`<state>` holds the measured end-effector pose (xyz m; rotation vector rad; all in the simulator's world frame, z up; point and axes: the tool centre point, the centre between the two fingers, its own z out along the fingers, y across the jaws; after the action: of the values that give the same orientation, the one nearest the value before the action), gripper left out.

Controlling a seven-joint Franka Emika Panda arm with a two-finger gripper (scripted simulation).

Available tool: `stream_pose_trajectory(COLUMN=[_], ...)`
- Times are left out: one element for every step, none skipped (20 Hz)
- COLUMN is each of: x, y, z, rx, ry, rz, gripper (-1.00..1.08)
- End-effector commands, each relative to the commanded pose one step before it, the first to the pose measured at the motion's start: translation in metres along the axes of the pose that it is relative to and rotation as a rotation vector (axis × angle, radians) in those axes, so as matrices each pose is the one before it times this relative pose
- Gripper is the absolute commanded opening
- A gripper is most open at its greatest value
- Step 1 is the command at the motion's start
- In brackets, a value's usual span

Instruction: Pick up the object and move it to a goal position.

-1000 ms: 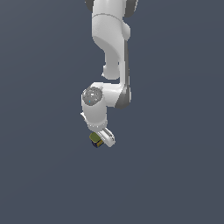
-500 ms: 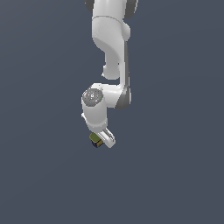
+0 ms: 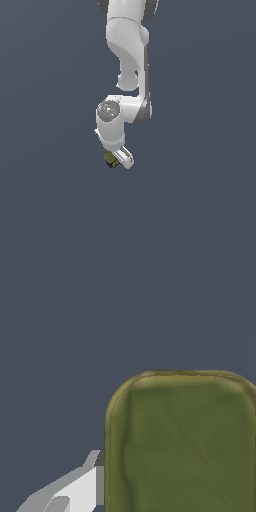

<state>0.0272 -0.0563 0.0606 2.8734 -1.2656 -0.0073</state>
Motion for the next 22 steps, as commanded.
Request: stream_pose_trajectory(x=[-0.00688,-0.00407,-0.00459,-0.00511,-0.00563,-0.00615,-0.00657,-0.00717,-0.0075,-0.0076,-0.00751,-0.00694,-0.00651,-0.00599,-0.00546,-0.00494,-0.00441,-0.00387,-0.00334,-0.00281,-0.00227,-0.00174], y=[-0.00943,-0.00428,-0.00484,-0.00541,-0.00598,-0.00655,-0.00704,-0.00772,-0.00813,-0.0083,-0.00828,-0.00774,-0.00732,-0.00681,-0.00629,-0.00576,-0.00522,-0.00466,-0.00409,-0.00349,-0.00286,-0.00222], z=[-0.00708,-0.0027,-0.00305,-0.00341,-0.00377,-0.00412,-0.00455,-0.00485,-0.00509,-0.00519,-0.00515,-0.00491,-0.00451,-0.00417,-0.00383,-0.00348,-0.00313,-0.00277,-0.00241,-0.00203,-0.00166,-0.00127], rx=[0.00374,0.0,0.0,0.0,0.0,0.0,-0.00035,0.0,0.0,0.0,0.0,-0.00031,0.0,0.0,0.0,0.0,0.0,0.0,0.0,0.0,0.0,0.0], ry=[0.00296,0.0,0.0,0.0,0.0,0.0,0.00052,0.0,0.0,0.0,0.0,0.00055,0.0,0.0,0.0,0.0,0.0,0.0,0.0,0.0,0.0,0.0], rz=[-0.00195,0.0,0.0,0.0,0.0,0.0,0.00029,0.0,0.0,0.0,0.0,0.00028,0.0,0.0,0.0,0.0,0.0,0.0,0.0,0.0,0.0,0.0], gripper=[-1.0,-1.0,-1.0,-1.0,-1.0,-1.0,-1.0,-1.0,-1.0,-1.0,-1.0,-1.0,-1.0,-1.0,-1.0,-1.0,-1.0,-1.0,-1.0,-1.0,-1.0,-1.0])
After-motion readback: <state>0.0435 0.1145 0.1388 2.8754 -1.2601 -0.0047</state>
